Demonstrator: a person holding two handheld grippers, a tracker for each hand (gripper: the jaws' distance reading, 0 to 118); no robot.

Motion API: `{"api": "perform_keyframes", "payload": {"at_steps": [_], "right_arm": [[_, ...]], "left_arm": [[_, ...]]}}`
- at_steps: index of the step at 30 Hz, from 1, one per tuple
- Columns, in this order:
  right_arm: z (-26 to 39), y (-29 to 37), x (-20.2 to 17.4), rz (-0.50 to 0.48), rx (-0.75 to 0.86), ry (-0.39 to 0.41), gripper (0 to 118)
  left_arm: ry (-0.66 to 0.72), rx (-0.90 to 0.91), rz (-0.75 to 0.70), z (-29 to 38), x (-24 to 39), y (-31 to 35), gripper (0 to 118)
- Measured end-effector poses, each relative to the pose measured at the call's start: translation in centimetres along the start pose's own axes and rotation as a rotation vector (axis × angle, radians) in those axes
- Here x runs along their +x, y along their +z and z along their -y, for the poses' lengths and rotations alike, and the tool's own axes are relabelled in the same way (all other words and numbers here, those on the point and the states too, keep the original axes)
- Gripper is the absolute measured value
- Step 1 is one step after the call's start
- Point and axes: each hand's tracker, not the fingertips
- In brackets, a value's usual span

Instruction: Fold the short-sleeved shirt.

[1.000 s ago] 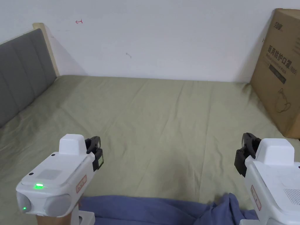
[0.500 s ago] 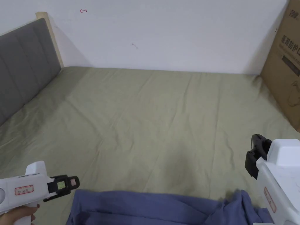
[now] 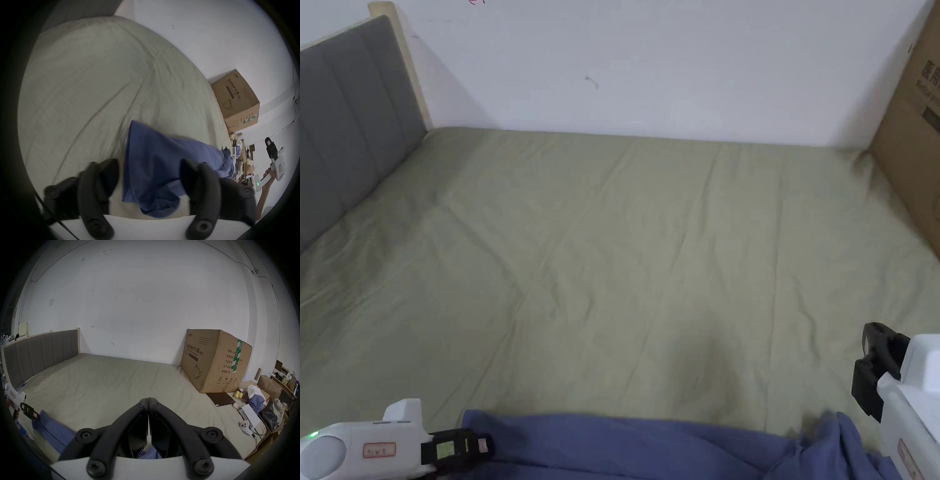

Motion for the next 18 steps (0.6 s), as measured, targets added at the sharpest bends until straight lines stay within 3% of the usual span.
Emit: {"api": "perform_keyframes", "payload": {"at_steps": [1, 4, 6, 9, 15, 18], "right_arm": [[0.1, 0.0, 0.1, 0.003, -0.002, 0.003, 0], [0.2, 0.2, 0.6, 0.015, -0.005, 0.003, 0], [0.1, 0.2, 1.0, 0.02, -0.008, -0.004, 0], [-0.1, 0.5, 1.5, 0.027, -0.006, -0.005, 0], [-0.8, 0.7, 2.0, 0.022, 0.024, -0.017, 0], [-1.0, 1.0, 1.7, 0.012, 0.04, -0.02, 0]], "left_arm": [[-0.012, 0.003, -0.002, 0.2, 0.1, -0.3, 56], [-0.013, 0.008, 0.023, 0.5, -0.2, -1.2, 32], [-0.022, 0.002, 0.047, 0.4, 0.4, -1.5, 6], [-0.166, 0.047, -0.063, 0.8, 2.8, -0.5, 4], [-0.154, 0.105, -0.047, 0.0, 2.5, 4.5, 3], [-0.187, 0.134, -0.139, -0.6, 2.1, 6.9, 3]]}}
